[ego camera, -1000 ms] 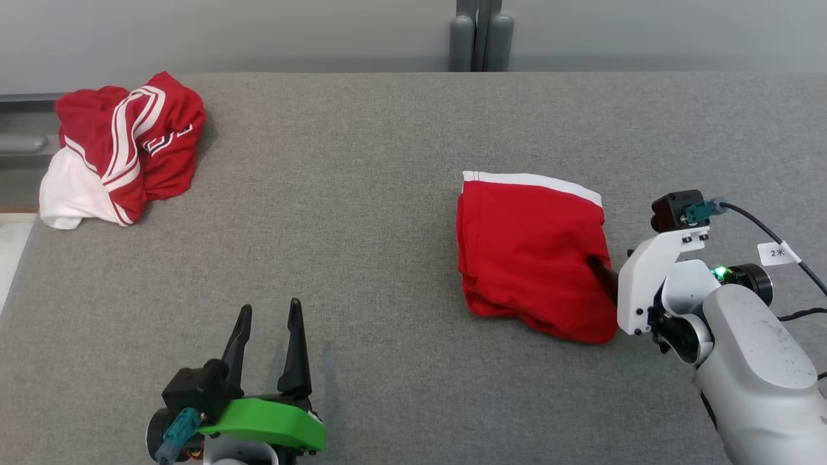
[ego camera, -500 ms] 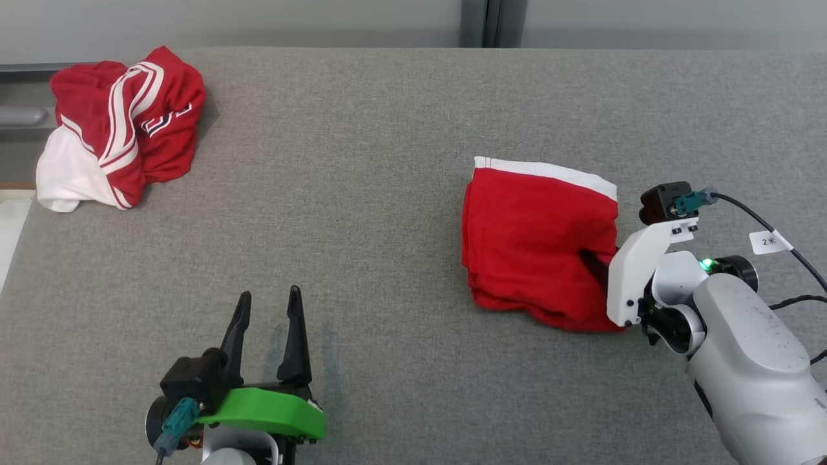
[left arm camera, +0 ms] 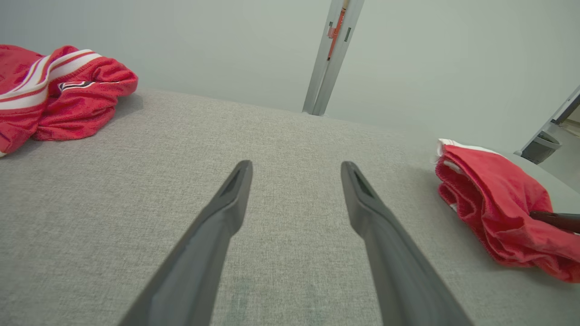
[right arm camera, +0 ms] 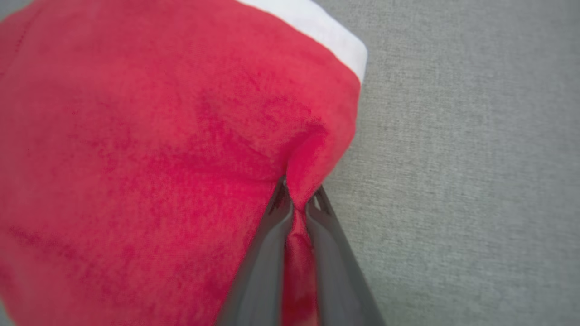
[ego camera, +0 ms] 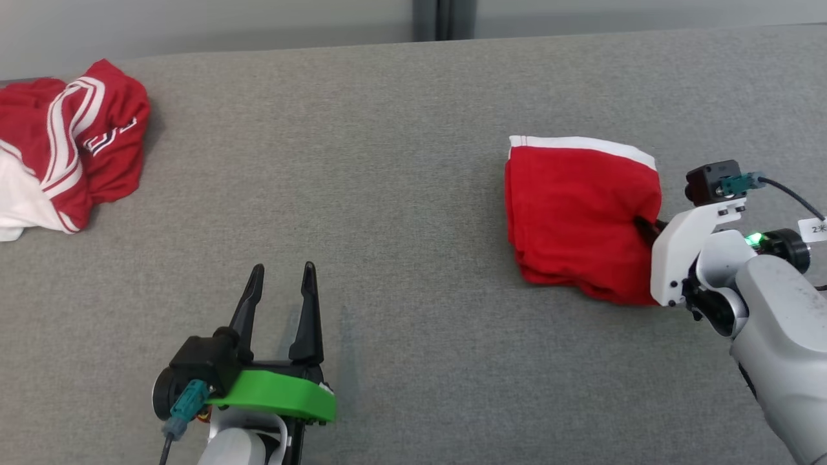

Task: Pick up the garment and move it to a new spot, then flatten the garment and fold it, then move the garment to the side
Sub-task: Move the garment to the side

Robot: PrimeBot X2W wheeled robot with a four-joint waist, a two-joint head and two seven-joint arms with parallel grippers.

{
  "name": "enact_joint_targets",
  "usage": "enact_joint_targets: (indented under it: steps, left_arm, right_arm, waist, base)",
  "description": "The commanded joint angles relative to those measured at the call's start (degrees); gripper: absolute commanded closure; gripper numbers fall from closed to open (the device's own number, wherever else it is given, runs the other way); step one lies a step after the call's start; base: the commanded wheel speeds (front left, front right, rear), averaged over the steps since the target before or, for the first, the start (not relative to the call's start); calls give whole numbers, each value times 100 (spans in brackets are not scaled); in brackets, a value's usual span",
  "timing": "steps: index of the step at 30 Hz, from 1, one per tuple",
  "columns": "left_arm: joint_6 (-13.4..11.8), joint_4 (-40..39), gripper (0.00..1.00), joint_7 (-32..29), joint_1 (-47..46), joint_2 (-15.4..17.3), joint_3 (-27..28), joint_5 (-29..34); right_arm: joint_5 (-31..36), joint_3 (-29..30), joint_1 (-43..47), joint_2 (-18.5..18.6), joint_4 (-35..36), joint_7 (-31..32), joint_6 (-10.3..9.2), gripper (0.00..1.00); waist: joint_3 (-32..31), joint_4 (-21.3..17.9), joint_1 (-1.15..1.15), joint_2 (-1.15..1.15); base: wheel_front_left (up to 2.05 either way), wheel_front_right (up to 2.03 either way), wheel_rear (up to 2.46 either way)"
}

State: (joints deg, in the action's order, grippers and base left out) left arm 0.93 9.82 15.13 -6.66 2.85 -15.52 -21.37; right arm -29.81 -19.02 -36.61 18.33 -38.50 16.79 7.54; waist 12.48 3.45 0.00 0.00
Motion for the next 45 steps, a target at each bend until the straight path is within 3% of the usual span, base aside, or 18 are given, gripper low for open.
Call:
enact_joint_targets:
  steps: [1,6,13,20,29,45]
  left_arm:
    - [11,-50,0,2,-118,8,-13,24]
    - [59,-144,0,2,-195,12,-51,177]
    - [136,-94,0,-1,-324,126,-108,339]
    - [148,-138,0,-115,-450,234,-189,408]
    - [90,-406,0,-323,-592,413,-219,514]
    - [12,-939,0,-340,-691,457,-310,564]
  right_arm:
    - [-43,44,-51,110,-25,-58,-10,100]
    - [-95,208,-85,307,-65,-193,-10,100]
    - [-204,502,-15,255,-172,-468,-10,100]
    - [-192,588,-182,54,-354,-741,-10,100]
    - [-33,570,-983,199,-718,-989,-10,100]
    - [593,954,-2299,1364,-1536,-886,-10,100]
  waist:
    - [82,-437,0,0]
    - [247,-1078,0,0]
    - [517,-1937,0,0]
    - [734,-2358,0,0]
    - [1247,-2067,0,0]
    - [1789,-1181,0,0]
  base:
    - [0,0,0]
    - [0,0,0]
    - [0,0,0]
    - [0,0,0]
    - [0,0,0]
    - [0,0,0]
